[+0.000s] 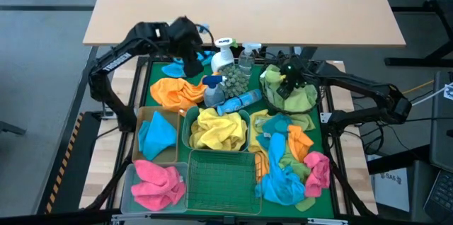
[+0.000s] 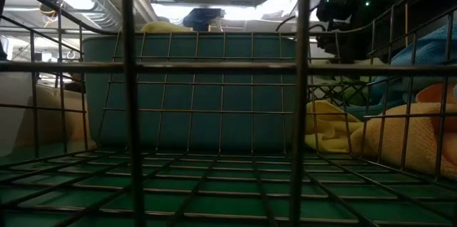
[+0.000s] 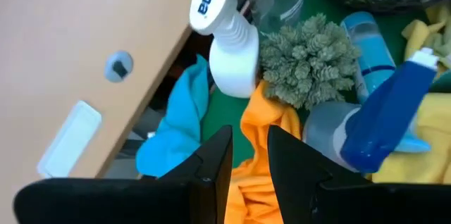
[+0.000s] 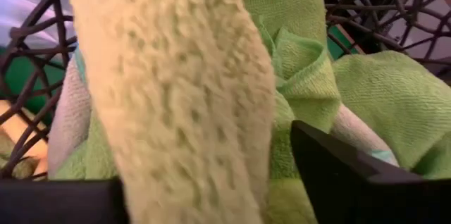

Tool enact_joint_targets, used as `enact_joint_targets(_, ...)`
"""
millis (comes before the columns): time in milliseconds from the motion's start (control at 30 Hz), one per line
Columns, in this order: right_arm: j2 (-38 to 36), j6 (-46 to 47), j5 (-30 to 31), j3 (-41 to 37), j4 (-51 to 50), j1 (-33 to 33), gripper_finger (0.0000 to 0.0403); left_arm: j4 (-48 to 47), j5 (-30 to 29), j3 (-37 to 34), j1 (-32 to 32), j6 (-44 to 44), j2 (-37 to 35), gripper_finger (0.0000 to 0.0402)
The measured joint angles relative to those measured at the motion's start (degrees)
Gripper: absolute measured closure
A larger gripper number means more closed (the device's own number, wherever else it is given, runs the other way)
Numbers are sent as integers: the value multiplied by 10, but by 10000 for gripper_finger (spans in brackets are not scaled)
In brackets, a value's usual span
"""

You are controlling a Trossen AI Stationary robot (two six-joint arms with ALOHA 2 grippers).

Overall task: Sort microfiber towel by color & place in baskets
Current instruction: Put the green microfiber towel into the black wire basket, then put the blue microfiber towel into the orange bin

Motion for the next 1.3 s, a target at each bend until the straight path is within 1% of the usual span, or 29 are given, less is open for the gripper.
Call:
enact_joint_targets(100,0,0,0,12,-24,0,158,2,46,-1,49,12,0,315)
enact_joint_targets(200,0,0,0,22,-41,0,138,17,70,-21,95,13,-1,315)
enact_joint_targets(333,0,0,0,47,-74,0,126,29,77,-64,151,13,-1,315)
enact_joint_targets(500,0,0,-1,90,-117,0,126,101,76,-156,198,11,1,315)
enact_joint_targets(633,0,0,-1,125,-146,0,126,170,66,-231,217,-10,0,315)
enact_joint_targets(767,0,0,-1,154,-165,0,127,211,9,-289,227,-19,0,315)
enact_joint_targets(833,0,0,-1,167,-169,0,127,221,-7,-314,231,-19,0,315)
enact_joint_targets(1000,0,0,0,180,-167,0,127,272,-4,-370,249,-46,0,314)
enact_joint_targets(1167,0,0,0,181,-172,0,127,305,-2,-414,272,-76,0,296)
enact_joint_targets(1300,0,0,0,181,-172,0,127,323,30,-440,290,-105,0,279)
